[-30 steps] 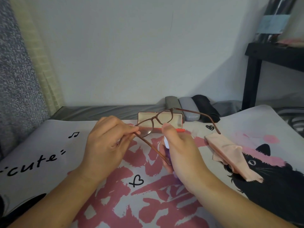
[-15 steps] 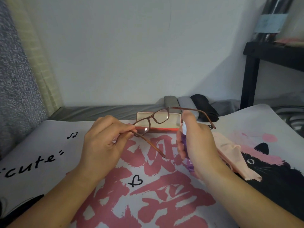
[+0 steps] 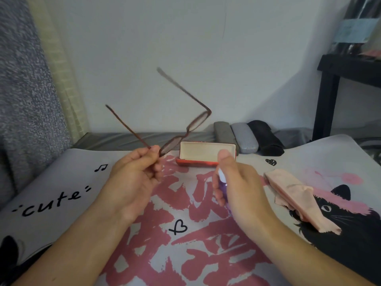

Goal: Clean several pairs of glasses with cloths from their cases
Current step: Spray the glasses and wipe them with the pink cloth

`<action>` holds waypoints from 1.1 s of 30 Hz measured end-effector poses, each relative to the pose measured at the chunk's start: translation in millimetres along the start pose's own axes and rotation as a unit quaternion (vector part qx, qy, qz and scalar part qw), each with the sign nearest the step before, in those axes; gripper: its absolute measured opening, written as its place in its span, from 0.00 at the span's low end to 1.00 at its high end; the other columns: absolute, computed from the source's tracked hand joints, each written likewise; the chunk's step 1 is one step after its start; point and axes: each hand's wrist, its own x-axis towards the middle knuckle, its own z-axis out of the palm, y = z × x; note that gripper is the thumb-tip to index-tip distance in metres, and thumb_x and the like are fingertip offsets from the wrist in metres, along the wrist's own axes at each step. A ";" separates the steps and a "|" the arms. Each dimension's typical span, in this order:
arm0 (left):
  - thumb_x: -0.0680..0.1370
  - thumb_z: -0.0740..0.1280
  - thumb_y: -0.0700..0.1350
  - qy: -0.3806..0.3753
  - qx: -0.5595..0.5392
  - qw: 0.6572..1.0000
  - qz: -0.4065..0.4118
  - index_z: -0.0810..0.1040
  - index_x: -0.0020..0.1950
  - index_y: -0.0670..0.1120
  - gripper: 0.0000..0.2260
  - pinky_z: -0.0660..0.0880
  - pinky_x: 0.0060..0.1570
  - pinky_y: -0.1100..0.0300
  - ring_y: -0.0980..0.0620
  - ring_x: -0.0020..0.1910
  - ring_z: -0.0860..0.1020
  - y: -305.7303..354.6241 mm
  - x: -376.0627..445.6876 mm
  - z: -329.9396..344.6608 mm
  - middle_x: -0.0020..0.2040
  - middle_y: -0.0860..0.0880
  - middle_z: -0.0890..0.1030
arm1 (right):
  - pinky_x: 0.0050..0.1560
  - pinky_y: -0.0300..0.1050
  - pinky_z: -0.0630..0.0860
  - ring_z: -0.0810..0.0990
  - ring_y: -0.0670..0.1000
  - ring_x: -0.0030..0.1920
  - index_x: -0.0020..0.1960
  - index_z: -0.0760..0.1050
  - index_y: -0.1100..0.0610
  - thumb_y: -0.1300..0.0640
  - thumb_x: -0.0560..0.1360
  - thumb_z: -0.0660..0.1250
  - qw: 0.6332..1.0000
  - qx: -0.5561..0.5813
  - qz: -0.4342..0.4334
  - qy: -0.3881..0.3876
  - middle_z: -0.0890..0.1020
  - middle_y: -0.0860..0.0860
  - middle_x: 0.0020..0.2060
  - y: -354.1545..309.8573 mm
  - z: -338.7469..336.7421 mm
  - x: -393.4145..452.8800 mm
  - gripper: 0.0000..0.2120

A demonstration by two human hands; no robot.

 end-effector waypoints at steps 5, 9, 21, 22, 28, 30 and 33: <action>0.73 0.68 0.38 -0.034 -0.036 0.991 -0.123 0.81 0.48 0.43 0.06 0.67 0.40 0.63 0.58 0.31 0.71 5.2 -2.9 -1.4 0.35 0.50 0.78 | 0.37 0.60 0.75 0.75 0.59 0.32 0.34 0.71 0.63 0.27 0.76 0.47 0.994 -0.054 -0.093 -0.006 0.75 0.59 0.29 -0.5 18.4 -8.8 0.39; 0.69 0.69 0.39 -0.042 -0.020 0.990 -0.135 0.81 0.50 0.42 0.11 0.68 0.36 0.64 0.57 0.30 0.70 3.4 -4.8 1.8 0.36 0.49 0.78 | 0.36 0.60 0.73 0.74 0.57 0.31 0.32 0.70 0.61 0.31 0.77 0.47 0.991 -0.075 -0.107 0.002 0.75 0.58 0.28 -0.7 22.5 -7.5 0.36; 0.69 0.70 0.38 -0.037 -0.029 0.988 -0.146 0.87 0.41 0.42 0.06 0.66 0.39 0.63 0.58 0.28 0.69 3.7 -5.1 1.5 0.35 0.48 0.80 | 0.34 0.60 0.74 0.72 0.62 0.29 0.32 0.70 0.67 0.29 0.76 0.48 0.994 -0.013 -0.073 0.086 0.73 0.63 0.26 -1.1 -2.9 1.3 0.41; 0.69 0.70 0.38 -0.036 -0.028 0.988 -0.145 0.88 0.39 0.42 0.07 0.66 0.40 0.63 0.58 0.28 0.69 3.8 -5.4 1.6 0.35 0.48 0.80 | 0.34 0.58 0.74 0.72 0.60 0.27 0.32 0.70 0.66 0.29 0.76 0.48 0.993 -0.012 -0.066 0.094 0.73 0.61 0.25 -0.1 -6.0 3.3 0.41; 0.68 0.70 0.38 -0.033 -0.026 0.989 -0.144 0.87 0.38 0.42 0.06 0.66 0.40 0.62 0.58 0.29 0.69 3.2 -5.8 1.3 0.35 0.48 0.80 | 0.33 0.61 0.72 0.68 0.58 0.28 0.33 0.69 0.69 0.34 0.74 0.49 0.994 -0.034 -0.037 0.101 0.71 0.62 0.25 3.0 -7.7 8.9 0.36; 0.68 0.70 0.38 -0.032 -0.025 0.989 -0.143 0.87 0.40 0.41 0.06 0.66 0.40 0.62 0.58 0.29 0.69 2.7 -5.6 1.2 0.35 0.48 0.80 | 0.33 0.55 0.72 0.70 0.50 0.25 0.31 0.71 0.66 0.33 0.74 0.48 0.993 -0.031 -0.027 0.109 0.72 0.57 0.23 3.8 -9.2 10.7 0.37; 0.69 0.70 0.38 -0.035 -0.013 0.990 -0.135 0.87 0.42 0.41 0.07 0.67 0.39 0.62 0.58 0.28 0.70 0.9 -4.4 -0.4 0.35 0.48 0.79 | 0.33 0.53 0.73 0.72 0.49 0.26 0.35 0.73 0.64 0.29 0.75 0.46 0.993 -0.031 -0.027 0.112 0.75 0.57 0.25 3.1 -11.3 11.6 0.40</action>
